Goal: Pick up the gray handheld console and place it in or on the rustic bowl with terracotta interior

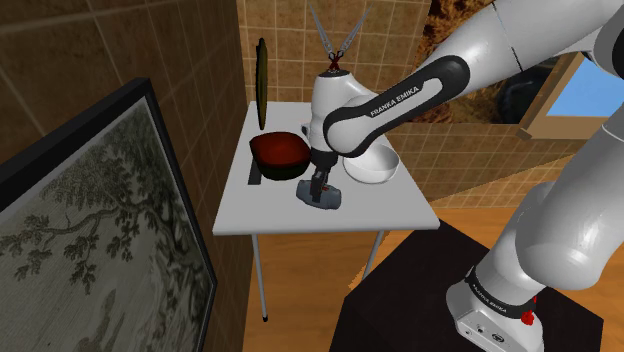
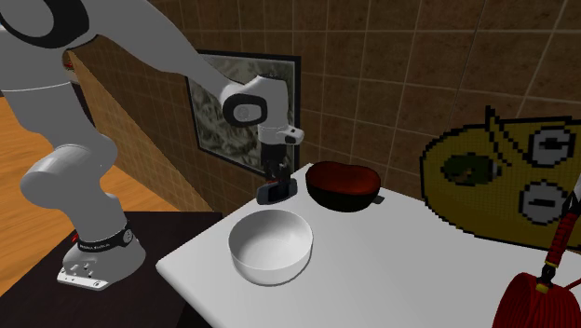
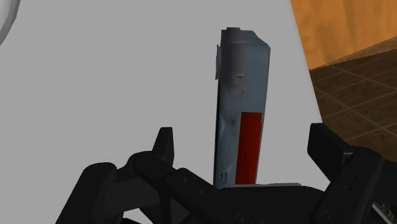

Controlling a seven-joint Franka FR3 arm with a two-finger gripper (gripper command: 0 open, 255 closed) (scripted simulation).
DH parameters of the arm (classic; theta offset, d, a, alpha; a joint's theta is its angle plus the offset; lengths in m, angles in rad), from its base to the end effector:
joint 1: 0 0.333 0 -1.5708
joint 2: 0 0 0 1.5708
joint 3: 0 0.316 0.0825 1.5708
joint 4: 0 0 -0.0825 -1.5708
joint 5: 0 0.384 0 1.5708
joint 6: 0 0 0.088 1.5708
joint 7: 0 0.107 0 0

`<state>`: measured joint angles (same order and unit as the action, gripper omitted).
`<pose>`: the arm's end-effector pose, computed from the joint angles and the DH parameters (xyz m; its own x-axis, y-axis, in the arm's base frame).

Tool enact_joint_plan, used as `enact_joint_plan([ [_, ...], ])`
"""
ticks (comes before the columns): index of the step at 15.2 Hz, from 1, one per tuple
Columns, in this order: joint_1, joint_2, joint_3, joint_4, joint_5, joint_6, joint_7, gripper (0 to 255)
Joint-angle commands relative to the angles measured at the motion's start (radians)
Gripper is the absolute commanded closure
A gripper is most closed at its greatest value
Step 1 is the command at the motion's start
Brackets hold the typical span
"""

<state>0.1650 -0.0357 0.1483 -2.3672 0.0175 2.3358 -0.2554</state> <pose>0.4705 0.1527 0.3399 0.8491 0.5282 0.0056 0.5282 -0.8491 -0.0062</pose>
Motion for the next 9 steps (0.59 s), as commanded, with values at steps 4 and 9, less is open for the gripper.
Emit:
enact_joint_plan([
  [4, 0.0, 0.007, 0.001, -0.004, -0.001, 0.011, 0.002, 0],
  [9, 0.0, 0.007, 0.001, -0.004, -0.001, 0.011, 0.001, 255],
])
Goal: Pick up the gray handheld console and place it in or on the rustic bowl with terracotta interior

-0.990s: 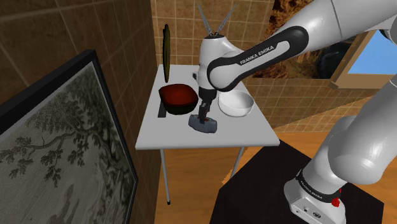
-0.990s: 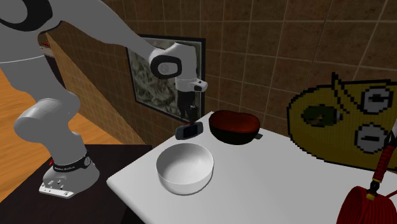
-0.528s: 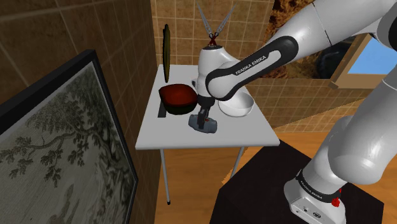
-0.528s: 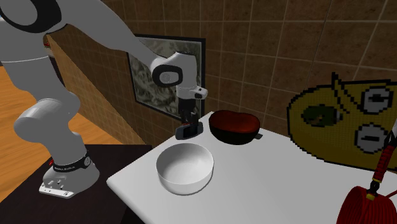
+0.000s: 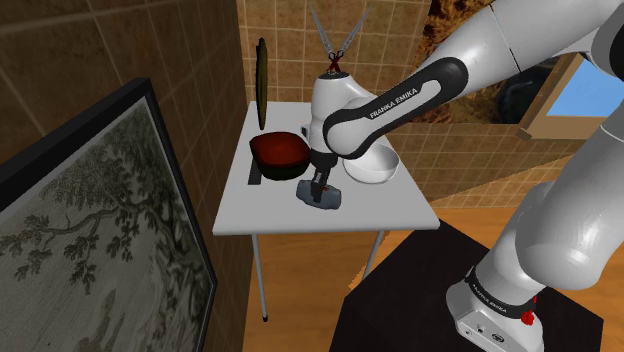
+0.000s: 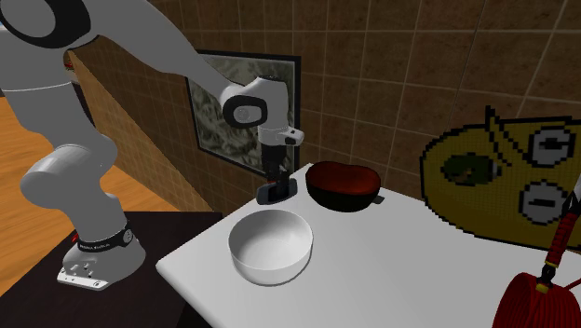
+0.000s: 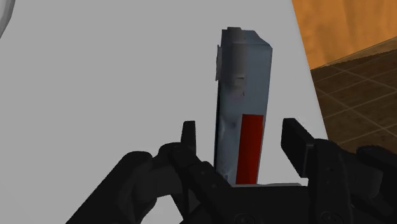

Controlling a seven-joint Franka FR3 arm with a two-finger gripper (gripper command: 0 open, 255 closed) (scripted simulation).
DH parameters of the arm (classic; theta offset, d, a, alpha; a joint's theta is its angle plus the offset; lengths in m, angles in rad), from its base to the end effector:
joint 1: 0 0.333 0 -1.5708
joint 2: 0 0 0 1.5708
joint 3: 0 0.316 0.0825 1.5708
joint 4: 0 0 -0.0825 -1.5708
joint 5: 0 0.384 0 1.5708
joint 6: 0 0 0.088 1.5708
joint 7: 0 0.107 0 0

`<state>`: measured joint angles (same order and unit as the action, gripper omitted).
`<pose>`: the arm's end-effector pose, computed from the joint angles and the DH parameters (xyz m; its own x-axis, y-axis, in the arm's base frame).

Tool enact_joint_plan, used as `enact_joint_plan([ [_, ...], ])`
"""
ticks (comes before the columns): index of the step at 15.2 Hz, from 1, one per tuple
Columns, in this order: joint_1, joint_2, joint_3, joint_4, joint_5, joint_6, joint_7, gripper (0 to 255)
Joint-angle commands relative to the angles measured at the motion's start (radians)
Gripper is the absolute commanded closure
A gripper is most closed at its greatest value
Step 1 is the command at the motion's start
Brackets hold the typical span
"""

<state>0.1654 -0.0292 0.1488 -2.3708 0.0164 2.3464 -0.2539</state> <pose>0.4704 0.1531 0.3362 0.8491 0.5283 0.0062 0.5283 -0.8490 -0.0061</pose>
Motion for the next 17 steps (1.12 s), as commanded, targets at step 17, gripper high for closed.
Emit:
enact_joint_plan([
  [17, 0.0, -0.066, -0.002, 0.045, 0.011, -0.111, -0.008, 255],
])
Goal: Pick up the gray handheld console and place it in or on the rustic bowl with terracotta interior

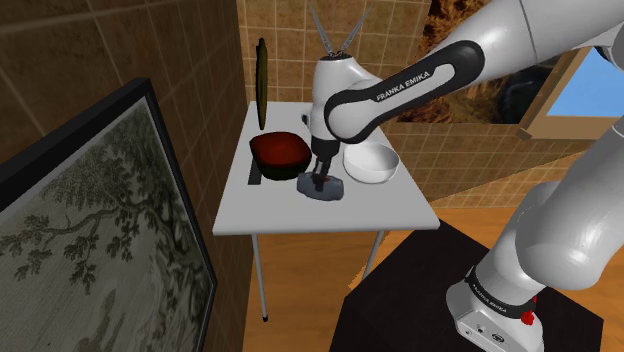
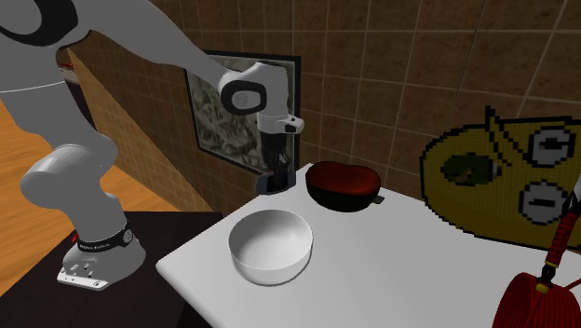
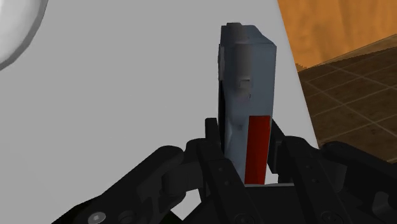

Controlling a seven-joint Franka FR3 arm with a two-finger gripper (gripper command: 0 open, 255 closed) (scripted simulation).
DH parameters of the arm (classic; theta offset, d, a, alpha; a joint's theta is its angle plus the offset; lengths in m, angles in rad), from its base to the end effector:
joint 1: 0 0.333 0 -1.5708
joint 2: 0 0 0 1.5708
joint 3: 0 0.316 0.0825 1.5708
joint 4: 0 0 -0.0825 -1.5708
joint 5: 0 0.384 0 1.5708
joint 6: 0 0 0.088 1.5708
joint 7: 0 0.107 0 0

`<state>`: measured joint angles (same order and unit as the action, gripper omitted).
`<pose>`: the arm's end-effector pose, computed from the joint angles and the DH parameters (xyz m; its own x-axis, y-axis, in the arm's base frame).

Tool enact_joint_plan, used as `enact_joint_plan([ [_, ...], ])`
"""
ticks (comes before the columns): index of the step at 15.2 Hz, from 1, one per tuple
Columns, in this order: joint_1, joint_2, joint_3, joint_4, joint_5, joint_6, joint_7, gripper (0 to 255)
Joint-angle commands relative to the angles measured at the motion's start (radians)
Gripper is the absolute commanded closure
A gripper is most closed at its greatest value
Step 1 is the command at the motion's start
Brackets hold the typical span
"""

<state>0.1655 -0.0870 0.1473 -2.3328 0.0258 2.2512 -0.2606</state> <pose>0.4704 0.1531 0.3724 0.8490 0.5284 0.0063 0.5284 -0.8490 -0.0060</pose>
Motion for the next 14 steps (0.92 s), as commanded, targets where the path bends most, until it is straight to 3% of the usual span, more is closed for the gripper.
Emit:
enact_joint_plan([
  [1, 0.0, -0.016, -0.001, 0.014, 0.002, -0.03, -0.002, 255],
  [14, 0.0, -0.09, -0.006, 0.119, 0.01, -0.208, -0.008, 255],
])
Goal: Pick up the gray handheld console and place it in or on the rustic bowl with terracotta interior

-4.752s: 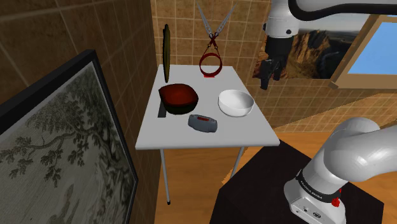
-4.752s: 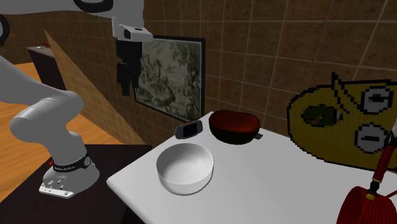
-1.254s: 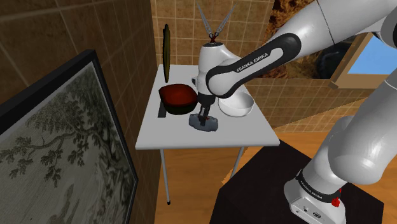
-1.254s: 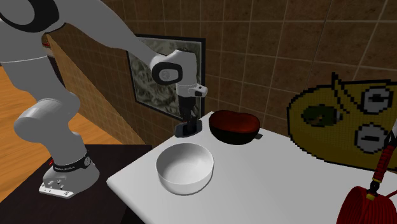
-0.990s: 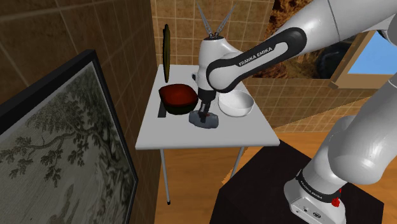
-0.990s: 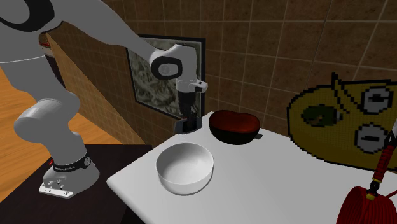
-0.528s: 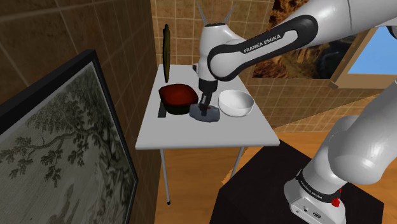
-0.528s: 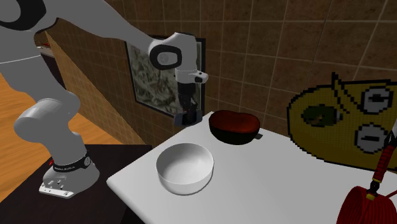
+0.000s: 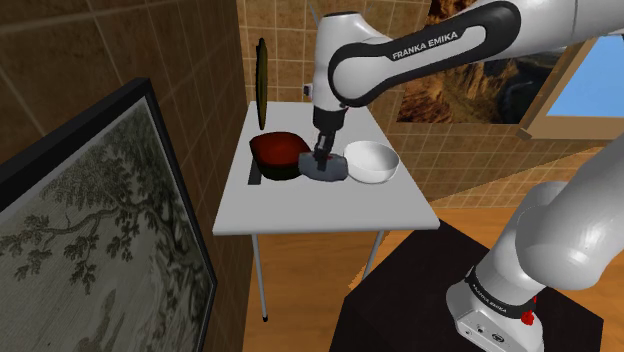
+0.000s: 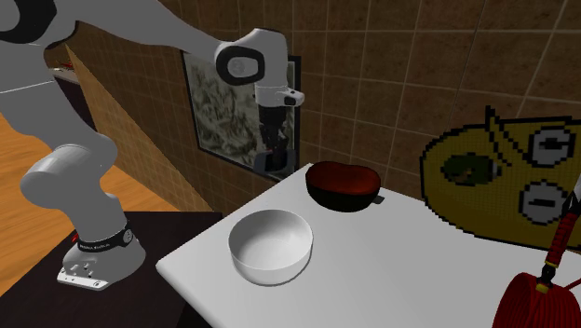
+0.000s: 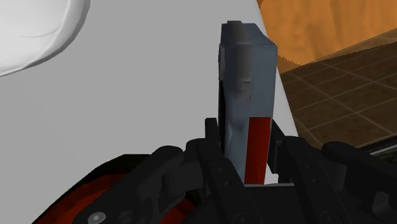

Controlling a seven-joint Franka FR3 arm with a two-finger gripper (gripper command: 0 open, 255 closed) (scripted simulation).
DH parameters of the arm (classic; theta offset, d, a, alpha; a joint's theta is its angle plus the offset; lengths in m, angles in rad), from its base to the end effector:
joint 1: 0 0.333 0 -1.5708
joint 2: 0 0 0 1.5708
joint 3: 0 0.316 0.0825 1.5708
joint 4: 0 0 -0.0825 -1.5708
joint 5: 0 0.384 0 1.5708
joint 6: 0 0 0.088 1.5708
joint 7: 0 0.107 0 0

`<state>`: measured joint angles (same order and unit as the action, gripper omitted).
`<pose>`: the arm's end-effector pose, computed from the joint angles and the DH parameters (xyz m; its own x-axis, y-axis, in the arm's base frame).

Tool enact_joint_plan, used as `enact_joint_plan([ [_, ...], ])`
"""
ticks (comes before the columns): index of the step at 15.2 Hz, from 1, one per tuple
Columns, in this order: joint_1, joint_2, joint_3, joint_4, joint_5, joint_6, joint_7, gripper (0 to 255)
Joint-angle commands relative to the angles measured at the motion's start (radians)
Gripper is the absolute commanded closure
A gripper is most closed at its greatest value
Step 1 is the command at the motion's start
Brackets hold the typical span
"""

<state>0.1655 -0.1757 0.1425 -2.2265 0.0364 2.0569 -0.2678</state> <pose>0.4692 0.1532 0.4470 0.8490 0.5284 0.0063 0.5284 -0.8489 -0.0060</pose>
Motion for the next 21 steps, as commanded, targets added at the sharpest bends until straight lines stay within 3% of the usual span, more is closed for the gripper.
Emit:
enact_joint_plan([
  [1, -0.001, -0.005, -0.001, 0.022, 0.0, -0.028, -0.001, 255],
  [11, -0.001, -0.032, -0.004, 0.12, 0.002, -0.152, -0.002, 255],
  [21, -0.031, 0.357, -0.032, 0.605, -0.049, -0.252, -0.043, 255],
])
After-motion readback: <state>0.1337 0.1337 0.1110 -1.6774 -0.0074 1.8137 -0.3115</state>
